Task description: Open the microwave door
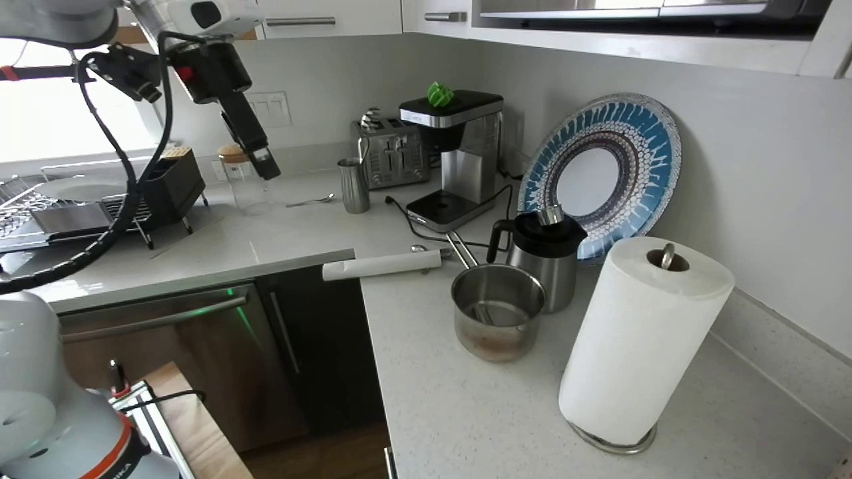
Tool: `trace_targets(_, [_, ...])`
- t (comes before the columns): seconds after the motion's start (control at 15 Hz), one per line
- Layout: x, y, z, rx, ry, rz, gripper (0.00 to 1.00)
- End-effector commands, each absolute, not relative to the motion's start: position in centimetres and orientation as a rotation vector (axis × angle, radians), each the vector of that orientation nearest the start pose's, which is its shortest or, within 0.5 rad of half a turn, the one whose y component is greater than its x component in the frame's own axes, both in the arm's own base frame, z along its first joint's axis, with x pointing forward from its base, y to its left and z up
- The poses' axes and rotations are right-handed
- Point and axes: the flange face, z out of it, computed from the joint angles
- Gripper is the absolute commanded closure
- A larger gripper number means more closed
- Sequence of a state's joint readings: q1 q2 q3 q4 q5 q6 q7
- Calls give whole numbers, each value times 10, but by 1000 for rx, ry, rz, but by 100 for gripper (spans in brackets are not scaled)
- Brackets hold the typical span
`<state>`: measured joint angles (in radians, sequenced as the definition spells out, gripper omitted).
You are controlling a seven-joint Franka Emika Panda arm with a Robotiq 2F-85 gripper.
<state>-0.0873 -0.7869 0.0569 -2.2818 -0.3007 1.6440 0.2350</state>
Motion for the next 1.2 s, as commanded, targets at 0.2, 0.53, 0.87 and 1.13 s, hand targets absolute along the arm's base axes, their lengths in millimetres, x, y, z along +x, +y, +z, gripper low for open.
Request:
trace_targets(0.2, [288,-106,693,-3236,654,-889,0])
trace_targets(0.53, [218,-197,754,-3061,561,-1400,0])
trace_targets(0.87, [189,-238,770,-2922,721,-1545,0])
trace_targets(1.13, [193,-249,775,-2853,763,-1717,0])
